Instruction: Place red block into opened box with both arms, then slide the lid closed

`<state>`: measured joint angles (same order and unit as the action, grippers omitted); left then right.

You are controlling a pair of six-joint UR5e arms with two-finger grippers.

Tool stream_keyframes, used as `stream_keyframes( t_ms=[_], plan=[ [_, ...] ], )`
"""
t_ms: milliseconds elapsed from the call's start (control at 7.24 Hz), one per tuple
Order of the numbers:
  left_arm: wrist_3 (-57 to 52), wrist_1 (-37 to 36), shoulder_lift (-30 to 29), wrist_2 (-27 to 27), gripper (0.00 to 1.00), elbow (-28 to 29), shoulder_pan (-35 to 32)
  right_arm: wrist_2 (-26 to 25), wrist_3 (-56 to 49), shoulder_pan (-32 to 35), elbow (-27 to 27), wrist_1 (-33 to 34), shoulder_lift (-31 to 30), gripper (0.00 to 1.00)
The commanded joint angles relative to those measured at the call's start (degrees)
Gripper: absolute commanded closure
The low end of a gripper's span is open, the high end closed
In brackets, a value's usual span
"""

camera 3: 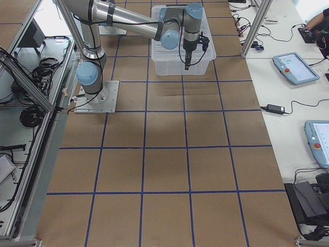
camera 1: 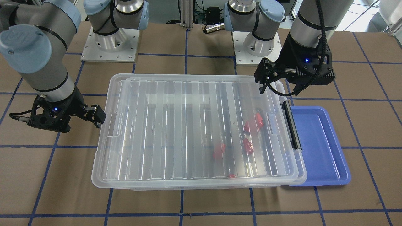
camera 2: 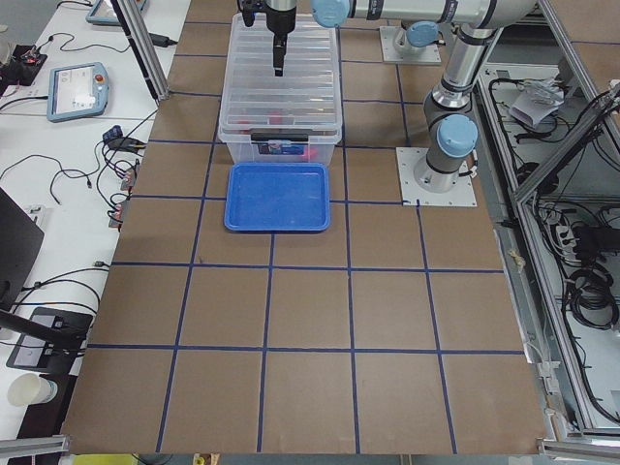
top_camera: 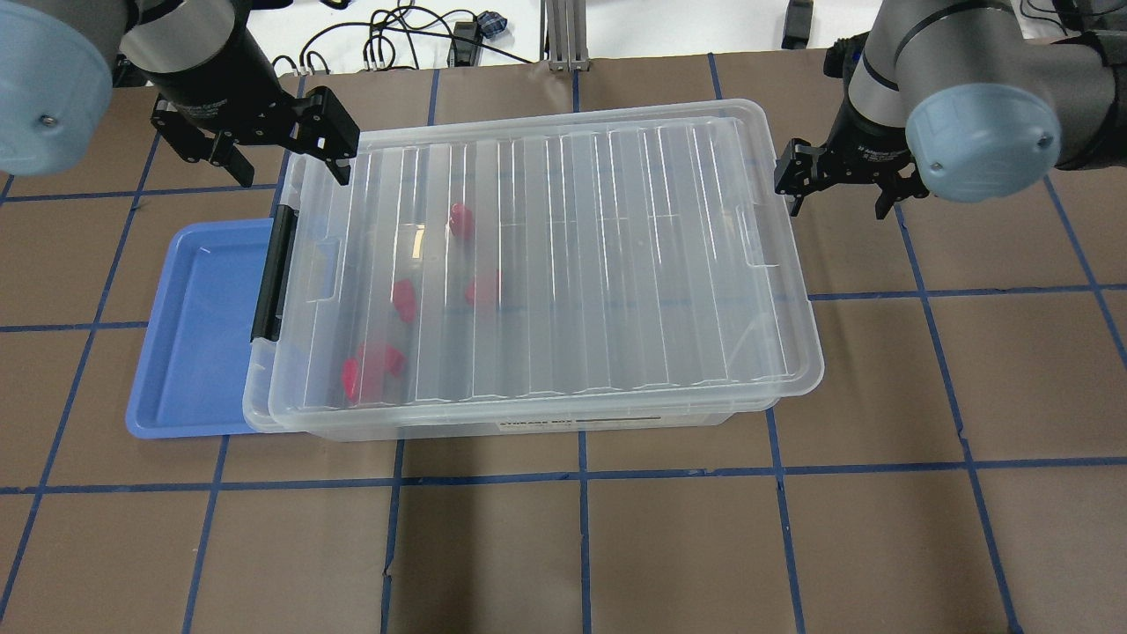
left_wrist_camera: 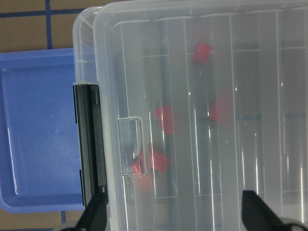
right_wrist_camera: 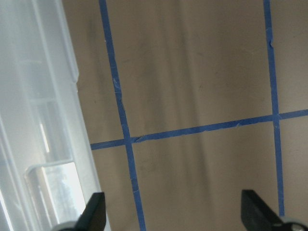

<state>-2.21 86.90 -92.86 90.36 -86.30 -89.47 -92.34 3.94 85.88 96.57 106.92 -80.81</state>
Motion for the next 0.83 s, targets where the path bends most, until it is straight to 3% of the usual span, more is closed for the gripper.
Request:
stream_keyframes(
  t_ms=[0, 276, 691],
  plan=[
    [0.01, 0.02, 0.05, -0.01, 0.0, -0.01, 0.0, 1.29, 0.02, -0.01, -0.49, -7.11, -3.73, 0.0],
    [0.01, 0.02, 0.14, 0.08, 0.0, -0.01, 0.0, 1.37, 0.02, 0.08, -0.42, -11.02, -8.56, 0.0],
    [0.01, 0.02, -0.04, 0.08, 0.0, -0.01, 0.0, 1.81, 0.11, 0.08, 0.02, -15.41, -10.67, 0.0]
  ],
)
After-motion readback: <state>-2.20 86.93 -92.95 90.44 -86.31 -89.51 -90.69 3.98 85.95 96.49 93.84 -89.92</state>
